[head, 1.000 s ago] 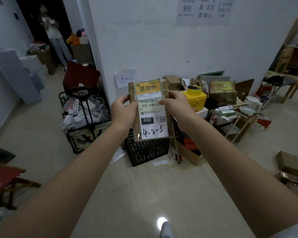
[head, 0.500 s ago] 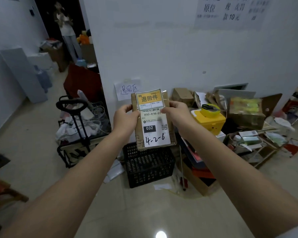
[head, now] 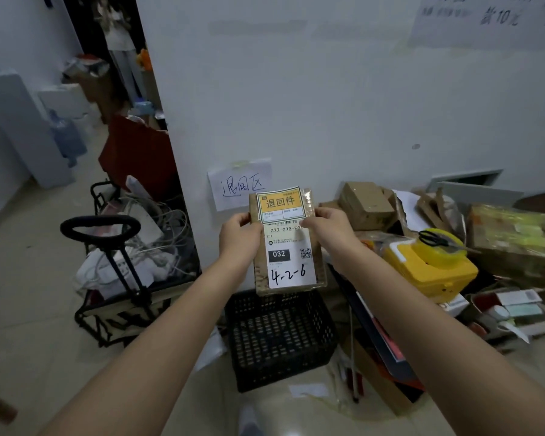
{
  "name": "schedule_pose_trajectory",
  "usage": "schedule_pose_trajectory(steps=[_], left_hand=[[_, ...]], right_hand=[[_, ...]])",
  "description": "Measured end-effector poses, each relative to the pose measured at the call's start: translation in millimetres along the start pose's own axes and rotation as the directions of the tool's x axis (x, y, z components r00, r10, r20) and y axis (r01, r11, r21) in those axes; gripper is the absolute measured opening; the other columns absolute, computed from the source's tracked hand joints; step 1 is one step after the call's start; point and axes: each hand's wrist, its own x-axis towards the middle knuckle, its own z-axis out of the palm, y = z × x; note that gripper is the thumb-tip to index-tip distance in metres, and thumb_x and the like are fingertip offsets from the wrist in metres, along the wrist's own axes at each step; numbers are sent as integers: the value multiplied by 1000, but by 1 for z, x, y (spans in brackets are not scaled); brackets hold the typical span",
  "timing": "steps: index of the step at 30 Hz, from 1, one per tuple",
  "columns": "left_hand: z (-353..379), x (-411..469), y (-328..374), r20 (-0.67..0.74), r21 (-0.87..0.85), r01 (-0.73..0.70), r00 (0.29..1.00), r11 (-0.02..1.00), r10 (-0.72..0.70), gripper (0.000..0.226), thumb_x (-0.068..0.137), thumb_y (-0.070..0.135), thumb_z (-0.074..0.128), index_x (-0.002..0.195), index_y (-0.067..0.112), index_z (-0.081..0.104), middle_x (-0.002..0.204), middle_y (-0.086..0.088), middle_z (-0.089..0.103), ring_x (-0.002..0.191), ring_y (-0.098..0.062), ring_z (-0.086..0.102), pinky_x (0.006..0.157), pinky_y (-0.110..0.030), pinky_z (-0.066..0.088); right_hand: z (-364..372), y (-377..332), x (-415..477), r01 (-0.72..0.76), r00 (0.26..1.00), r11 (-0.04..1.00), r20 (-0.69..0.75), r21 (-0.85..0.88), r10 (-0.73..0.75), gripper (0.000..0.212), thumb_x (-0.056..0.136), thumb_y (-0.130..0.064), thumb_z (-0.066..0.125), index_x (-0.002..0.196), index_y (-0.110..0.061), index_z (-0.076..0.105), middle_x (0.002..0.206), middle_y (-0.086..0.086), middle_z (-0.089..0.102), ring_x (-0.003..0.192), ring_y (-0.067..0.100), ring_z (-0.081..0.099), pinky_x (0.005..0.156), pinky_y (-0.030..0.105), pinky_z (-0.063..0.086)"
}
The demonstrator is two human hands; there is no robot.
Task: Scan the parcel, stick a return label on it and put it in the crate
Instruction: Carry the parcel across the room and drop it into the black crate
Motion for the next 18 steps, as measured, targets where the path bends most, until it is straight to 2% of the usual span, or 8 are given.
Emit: schedule_pose_trajectory(steps=[3,7,9,11,13,16,18], left_hand=[[0,64,0,-10,14,24,1000,1000,-24,30,88,26,54,116,17,61,105,1,71,91,-18,69,85,-43,57],[0,135,-4,-23,40,57,998,998,-56,39,84,39,55,117,18,61,109,1,71,95,-19,69,88,-44,56],[2,162,-10,-26,49,76,997,996,-75,38,85,42,54,113,19,63,108,3,72,97,-18,69,89,-43,56],[5,182,-16,-9,40,93,996,995,-92,26,90,38,50,100,21,67,99,4,73,93,-17,69,86,-39,56],[7,199,-23,4,34,111,994,993,-111,24,94,32,46,84,25,67,88,6,73,85,-15,69,77,-34,56],[6,215,-36,-6,56,128,992,990,-128,22,94,23,45,91,22,66,96,0,73,88,-18,68,72,-30,54],[6,228,-53,-13,68,154,988,986,-153,20,89,21,47,88,28,65,99,-2,72,90,-23,69,76,-39,58]], right_hand=[[26,-7,63,-33,999,999,-20,-21,32,17,90,-2,52,91,-14,64,109,9,71,99,26,69,92,46,54],[56,-8,132,-78,995,996,-62,-37,75,19,87,-9,55,86,-25,64,103,0,73,98,22,69,90,45,55],[69,-4,157,-103,992,994,-75,-42,99,19,86,-7,54,90,-23,65,104,0,72,98,22,68,90,45,55],[79,2,178,-120,990,991,-79,-51,116,24,85,-5,54,101,-19,65,104,1,71,99,23,67,89,45,55],[88,10,199,-142,986,989,-93,-47,137,29,84,-3,53,106,-19,64,102,1,70,97,24,68,87,46,56],[100,23,220,-179,980,983,-92,-42,175,28,85,-5,54,102,-24,66,101,2,73,94,23,69,85,45,57],[108,34,233,-222,973,973,-80,-59,217,20,86,-9,57,88,-27,66,98,0,73,91,21,70,84,43,58]])
